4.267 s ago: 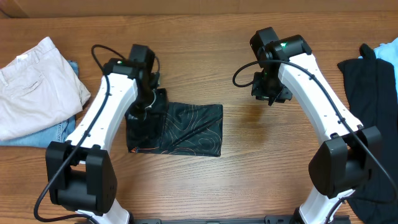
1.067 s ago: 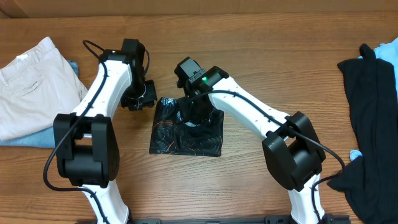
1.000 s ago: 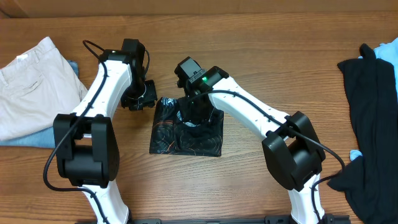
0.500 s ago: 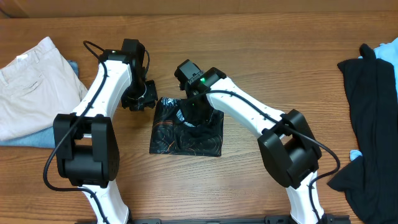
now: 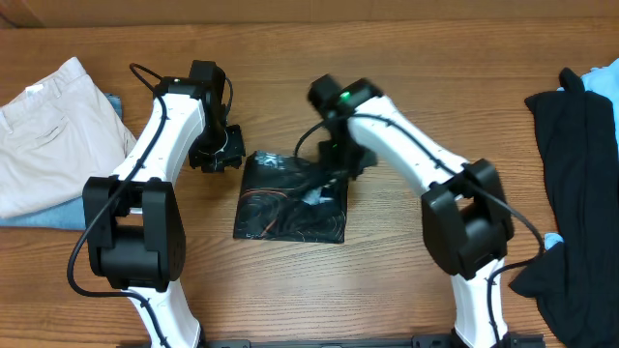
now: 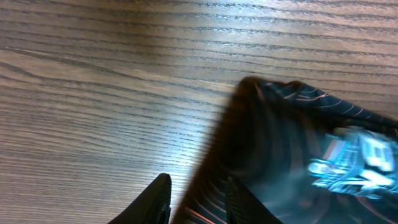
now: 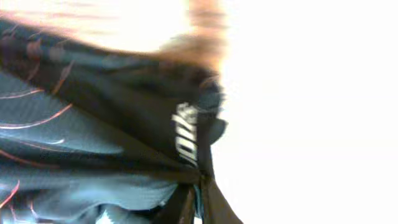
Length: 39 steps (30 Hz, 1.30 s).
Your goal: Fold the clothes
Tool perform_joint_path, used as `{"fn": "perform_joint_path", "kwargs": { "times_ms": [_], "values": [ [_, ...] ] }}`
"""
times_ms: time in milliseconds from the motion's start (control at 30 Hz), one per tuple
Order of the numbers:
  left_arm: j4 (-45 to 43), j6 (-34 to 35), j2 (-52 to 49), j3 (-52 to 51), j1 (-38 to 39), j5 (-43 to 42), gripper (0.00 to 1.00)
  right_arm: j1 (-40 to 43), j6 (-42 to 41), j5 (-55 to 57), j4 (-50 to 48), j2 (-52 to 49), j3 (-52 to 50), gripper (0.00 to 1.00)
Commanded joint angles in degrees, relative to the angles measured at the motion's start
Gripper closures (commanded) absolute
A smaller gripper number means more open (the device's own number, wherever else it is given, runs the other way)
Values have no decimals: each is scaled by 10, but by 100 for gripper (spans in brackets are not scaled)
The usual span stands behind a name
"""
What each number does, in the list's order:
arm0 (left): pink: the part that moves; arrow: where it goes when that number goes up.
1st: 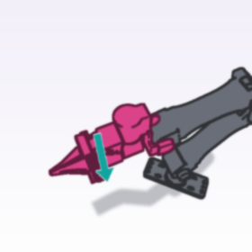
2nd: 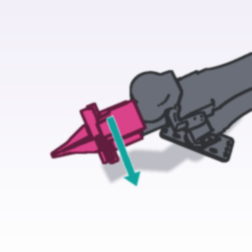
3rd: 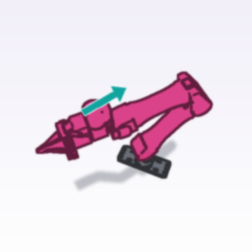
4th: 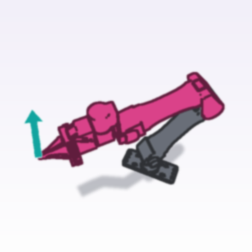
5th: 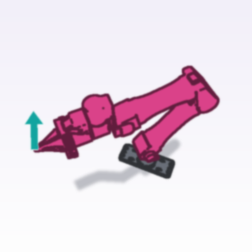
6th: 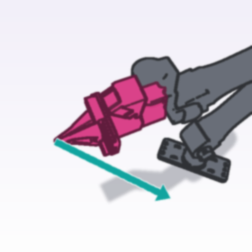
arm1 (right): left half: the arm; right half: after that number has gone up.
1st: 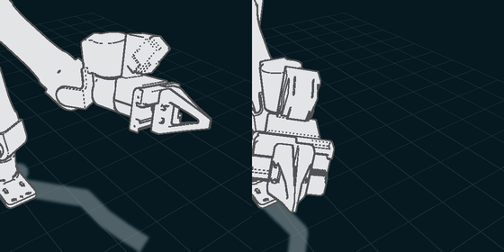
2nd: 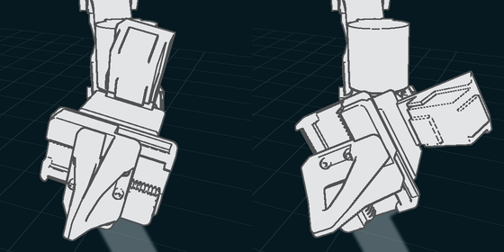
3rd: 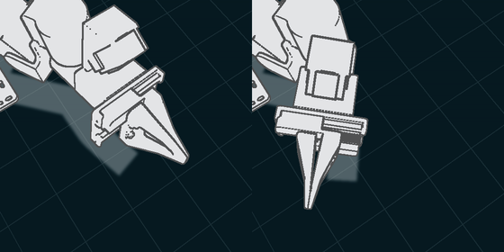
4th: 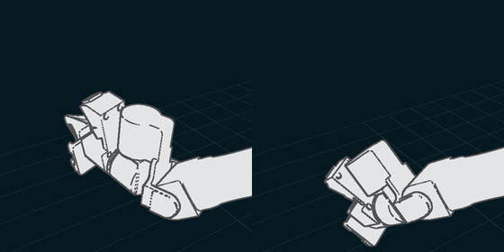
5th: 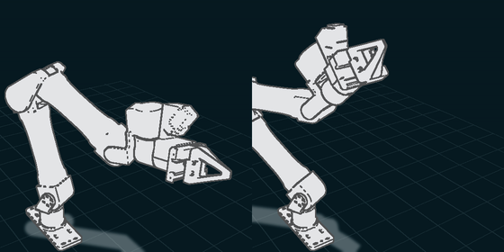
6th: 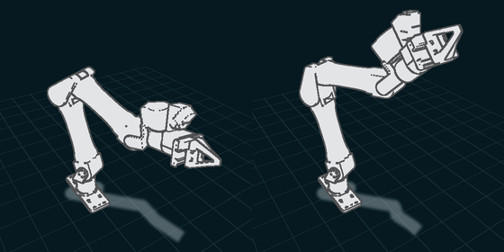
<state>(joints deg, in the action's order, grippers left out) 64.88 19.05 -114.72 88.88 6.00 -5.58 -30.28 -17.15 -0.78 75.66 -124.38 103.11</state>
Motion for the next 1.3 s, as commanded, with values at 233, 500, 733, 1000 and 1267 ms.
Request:
{"fn": "perform_joint_path", "kwargs": {
  "times_ms": [233,500,733,1000,1267],
  "values": [
    [5,-13,-5,11,4,-12,69,30,10,31,32,3,15,77],
    [11,-17,-1,12,7,-20,70,-1,10,17,46,38,19,76],
    [8,-44,-1,12,35,-18,67,-46,48,17,56,53,19,75],
    [-13,-54,-9,11,38,-15,60,-65,66,-61,47,57,18,73],
    [-19,-75,-35,11,40,-15,60,-67,101,-124,9,57,-16,69]
  ]
}}
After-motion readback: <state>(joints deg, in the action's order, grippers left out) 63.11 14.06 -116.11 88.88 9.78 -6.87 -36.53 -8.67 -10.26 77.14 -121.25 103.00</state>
